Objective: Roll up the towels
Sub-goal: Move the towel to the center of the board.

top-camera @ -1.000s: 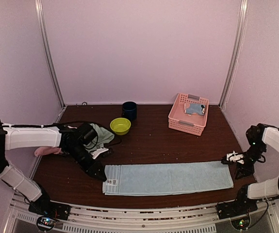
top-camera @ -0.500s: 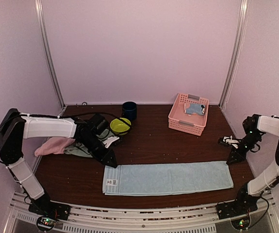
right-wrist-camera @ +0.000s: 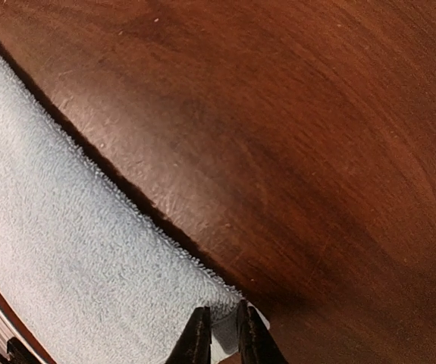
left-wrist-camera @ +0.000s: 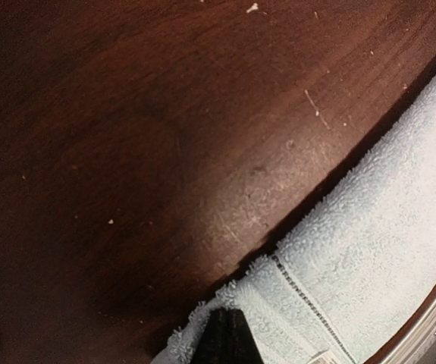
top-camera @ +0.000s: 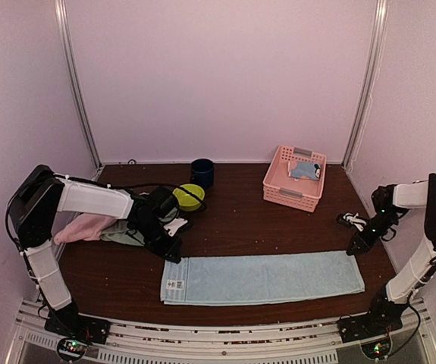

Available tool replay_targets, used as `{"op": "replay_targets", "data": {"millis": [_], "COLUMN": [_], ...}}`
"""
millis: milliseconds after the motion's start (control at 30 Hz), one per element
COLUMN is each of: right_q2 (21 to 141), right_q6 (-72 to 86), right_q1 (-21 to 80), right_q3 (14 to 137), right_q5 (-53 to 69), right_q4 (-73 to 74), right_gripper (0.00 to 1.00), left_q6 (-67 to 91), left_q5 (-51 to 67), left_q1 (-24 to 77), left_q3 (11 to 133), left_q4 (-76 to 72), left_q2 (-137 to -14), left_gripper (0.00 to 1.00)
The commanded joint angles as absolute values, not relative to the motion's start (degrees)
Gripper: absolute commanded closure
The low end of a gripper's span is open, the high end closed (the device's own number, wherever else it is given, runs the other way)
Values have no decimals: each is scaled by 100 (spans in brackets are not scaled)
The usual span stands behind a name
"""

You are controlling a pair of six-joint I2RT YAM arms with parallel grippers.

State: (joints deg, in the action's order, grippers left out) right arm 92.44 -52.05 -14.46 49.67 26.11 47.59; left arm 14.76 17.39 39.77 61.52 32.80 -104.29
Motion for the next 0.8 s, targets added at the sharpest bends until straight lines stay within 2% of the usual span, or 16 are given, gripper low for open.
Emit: {"op": "replay_targets", "data": {"millis": [0,300,467,600,767], "right_q2": [9632,10254,10388,10089,9173], "right_q6": [-4507,-3583,-3398,-3229,-2971], "right_q1": [-1312,-1195,-1195,-1195,-1195], "right_q3": [5008,5798,6442,6710,6742], "right_q5": [1971,1565,2009,2446,3113], "right_q4": [3759,3041,3144,3388,3723], "right_gripper": [84,86,85,80,75], "left_q6": [1546,1707,1626,1624,1664], "left_q5": [1116,611,733,861,1091], "left_q1": [3973,3507,3433,3435,3467], "left_q3": [6244,6715,7076,7267,7111], "left_q4": [3130,2830,2742,2713,2617], "left_q2": [-10718,-11064,-11087,-10861,-10316], "left_gripper": [98,100,100,96,89]}}
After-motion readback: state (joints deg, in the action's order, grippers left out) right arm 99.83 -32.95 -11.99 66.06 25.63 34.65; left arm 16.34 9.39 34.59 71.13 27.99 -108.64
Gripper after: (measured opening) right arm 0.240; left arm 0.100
